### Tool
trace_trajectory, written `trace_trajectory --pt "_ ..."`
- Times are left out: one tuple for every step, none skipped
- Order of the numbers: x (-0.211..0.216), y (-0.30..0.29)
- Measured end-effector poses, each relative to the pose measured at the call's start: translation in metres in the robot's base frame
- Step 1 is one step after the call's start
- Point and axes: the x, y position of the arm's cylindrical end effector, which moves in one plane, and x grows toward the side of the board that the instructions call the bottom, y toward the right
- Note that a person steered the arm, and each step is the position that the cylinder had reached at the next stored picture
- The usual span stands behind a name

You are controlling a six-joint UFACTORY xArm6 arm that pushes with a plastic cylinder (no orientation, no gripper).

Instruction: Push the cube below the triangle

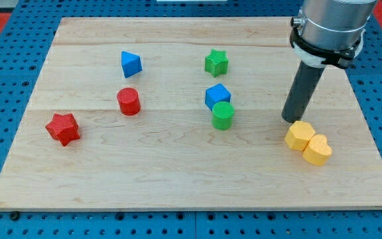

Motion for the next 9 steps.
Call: trace_trajectory --pt "0.0 -0.013" --pt "-0.003 -0.044" --pt "-0.032 -0.086" --pt "-0.054 -0.151" --pt "-0.059 -0.2" --pt "-0.069 -0.235" --pt "-0.078 -0.246" --pt "-0.078 -0.248" --pt "-0.078 -0.252"
